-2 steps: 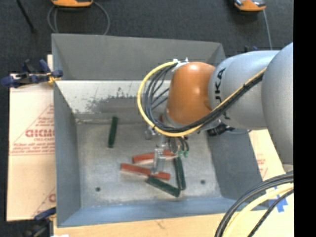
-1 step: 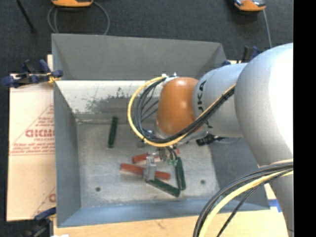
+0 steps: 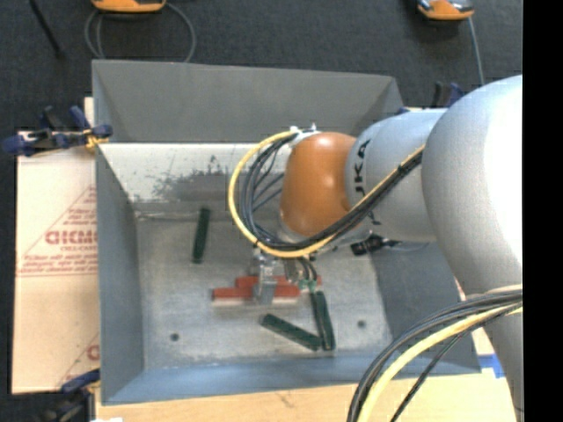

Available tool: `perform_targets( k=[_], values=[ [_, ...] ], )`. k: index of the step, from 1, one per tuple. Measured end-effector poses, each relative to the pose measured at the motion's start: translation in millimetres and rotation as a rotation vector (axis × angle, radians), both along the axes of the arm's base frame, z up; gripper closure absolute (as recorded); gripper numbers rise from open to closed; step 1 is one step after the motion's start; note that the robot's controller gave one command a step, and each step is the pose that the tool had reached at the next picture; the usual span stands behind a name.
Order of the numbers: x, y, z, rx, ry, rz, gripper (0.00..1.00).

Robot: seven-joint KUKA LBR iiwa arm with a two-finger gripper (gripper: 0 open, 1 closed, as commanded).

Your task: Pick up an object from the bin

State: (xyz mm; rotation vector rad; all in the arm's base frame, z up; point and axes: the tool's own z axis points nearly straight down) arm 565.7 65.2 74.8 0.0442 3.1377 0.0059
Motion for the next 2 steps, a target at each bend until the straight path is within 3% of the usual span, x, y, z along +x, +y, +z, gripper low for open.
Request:
perform_targets(
  k=[1, 2],
  values=[
    [-2.5, -9, 1, -0.004, -0.015, 0.680, 1.00],
    [-9.9, 10, 9, -0.006, -0.004, 1.132, 1.00]
  ],
)
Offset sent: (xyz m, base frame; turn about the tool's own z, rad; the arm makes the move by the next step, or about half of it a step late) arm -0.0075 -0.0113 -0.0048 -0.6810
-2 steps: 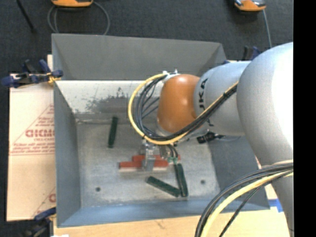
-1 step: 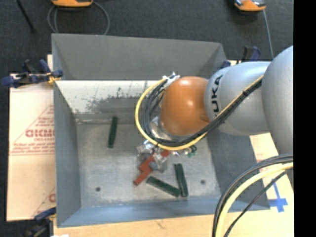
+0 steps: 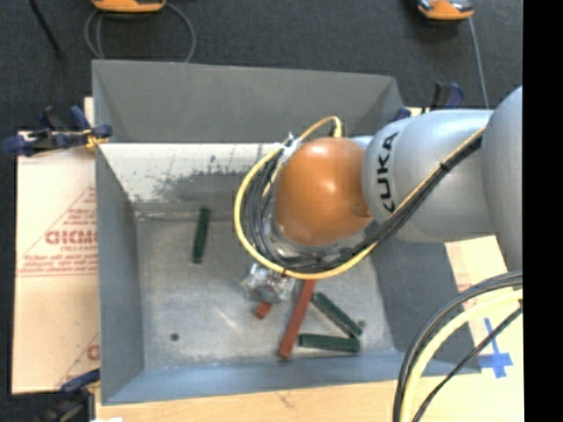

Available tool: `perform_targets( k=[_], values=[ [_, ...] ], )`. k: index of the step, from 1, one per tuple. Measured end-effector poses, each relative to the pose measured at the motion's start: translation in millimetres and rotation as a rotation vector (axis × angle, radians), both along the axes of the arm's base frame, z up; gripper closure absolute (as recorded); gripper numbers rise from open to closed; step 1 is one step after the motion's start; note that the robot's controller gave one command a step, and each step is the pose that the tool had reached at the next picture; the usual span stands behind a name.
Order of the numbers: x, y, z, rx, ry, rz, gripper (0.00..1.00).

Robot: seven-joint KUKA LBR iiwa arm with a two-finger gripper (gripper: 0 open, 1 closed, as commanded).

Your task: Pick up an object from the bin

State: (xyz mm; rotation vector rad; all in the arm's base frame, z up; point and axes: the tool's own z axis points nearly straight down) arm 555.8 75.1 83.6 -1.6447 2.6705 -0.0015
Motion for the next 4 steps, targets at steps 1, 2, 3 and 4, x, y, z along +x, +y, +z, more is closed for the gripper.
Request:
perform_targets(
  k=[1, 2, 3, 4],
  values=[
    [-0.3, 1, 0, 0.003, 0.002, -0.004, 0.00],
    [11.7, -90, 33, -0.005, -0.002, -0.057, 0.00],
    [47.4, -44, 11, 0.005, 0.000, -0.225, 0.00],
    [76.3, -29, -11, -0.001, -0.006, 0.092, 0.00]
  ],
)
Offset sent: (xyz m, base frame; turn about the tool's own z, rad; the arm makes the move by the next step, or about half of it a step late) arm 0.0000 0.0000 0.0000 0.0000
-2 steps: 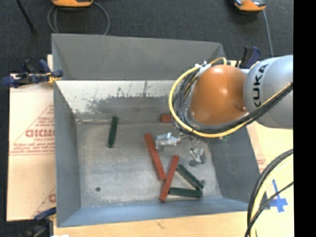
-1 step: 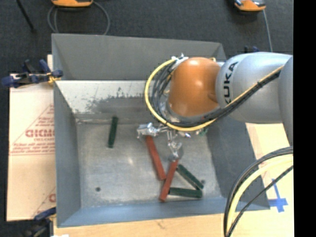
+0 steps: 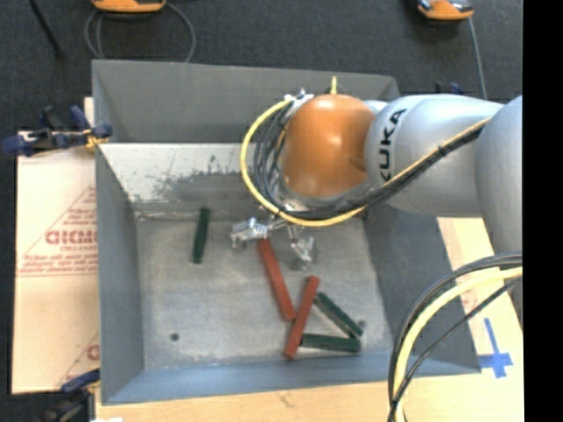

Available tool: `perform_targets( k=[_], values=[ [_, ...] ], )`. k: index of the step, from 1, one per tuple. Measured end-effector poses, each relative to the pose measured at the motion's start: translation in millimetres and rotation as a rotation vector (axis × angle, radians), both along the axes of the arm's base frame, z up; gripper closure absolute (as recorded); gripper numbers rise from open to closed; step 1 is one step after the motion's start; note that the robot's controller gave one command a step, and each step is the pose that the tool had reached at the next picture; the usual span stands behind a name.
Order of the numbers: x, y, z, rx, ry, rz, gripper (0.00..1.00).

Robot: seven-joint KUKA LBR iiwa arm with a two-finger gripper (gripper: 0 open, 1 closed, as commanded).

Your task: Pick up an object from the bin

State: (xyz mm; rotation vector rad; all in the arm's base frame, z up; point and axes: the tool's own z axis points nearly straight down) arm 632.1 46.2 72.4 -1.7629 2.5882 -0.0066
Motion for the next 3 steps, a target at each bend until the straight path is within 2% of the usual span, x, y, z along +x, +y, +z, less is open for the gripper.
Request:
perform_targets(
  k=[1, 2, 3],
  values=[
    [-0.3, 1, 0, 0.003, 0.002, -0.005, 1.00],
    [-32.1, 20, 82, 0.002, 0.000, -0.048, 1.00],
    [4.0, 41, 23, -0.002, 0.005, 0.203, 1.00]
  ],
)
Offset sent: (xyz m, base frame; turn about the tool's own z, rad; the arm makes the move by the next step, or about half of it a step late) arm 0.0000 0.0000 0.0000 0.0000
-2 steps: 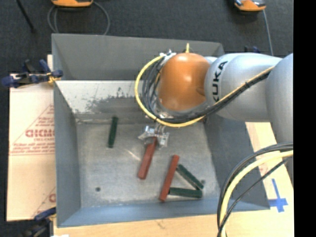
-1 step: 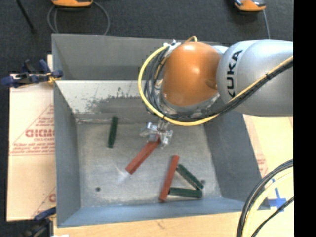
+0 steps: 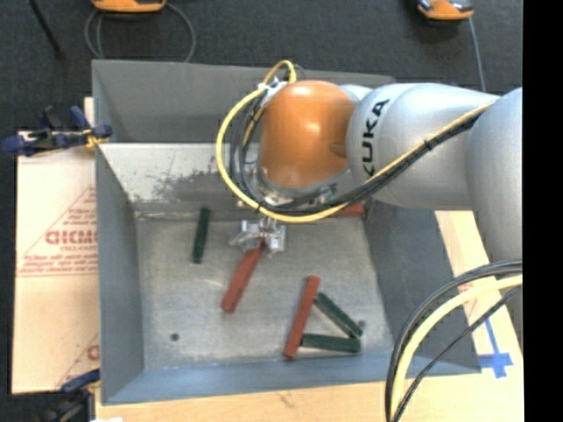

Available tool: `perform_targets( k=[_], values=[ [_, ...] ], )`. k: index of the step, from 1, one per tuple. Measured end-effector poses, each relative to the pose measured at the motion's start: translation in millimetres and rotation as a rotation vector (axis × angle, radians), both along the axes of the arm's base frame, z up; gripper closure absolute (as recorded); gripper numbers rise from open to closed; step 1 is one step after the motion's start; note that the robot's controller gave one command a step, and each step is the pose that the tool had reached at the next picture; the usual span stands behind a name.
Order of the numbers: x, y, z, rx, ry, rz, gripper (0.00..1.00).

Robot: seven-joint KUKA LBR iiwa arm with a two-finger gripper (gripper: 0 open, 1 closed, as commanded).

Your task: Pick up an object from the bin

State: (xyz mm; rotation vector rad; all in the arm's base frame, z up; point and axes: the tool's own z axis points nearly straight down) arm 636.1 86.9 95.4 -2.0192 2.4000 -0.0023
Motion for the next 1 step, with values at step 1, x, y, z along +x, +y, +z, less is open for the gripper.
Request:
perform_targets(
  k=[1],
  values=[
    [-15.3, 62.7, 141.4, -0.001, -0.005, 0.414, 1.00]
  ],
)
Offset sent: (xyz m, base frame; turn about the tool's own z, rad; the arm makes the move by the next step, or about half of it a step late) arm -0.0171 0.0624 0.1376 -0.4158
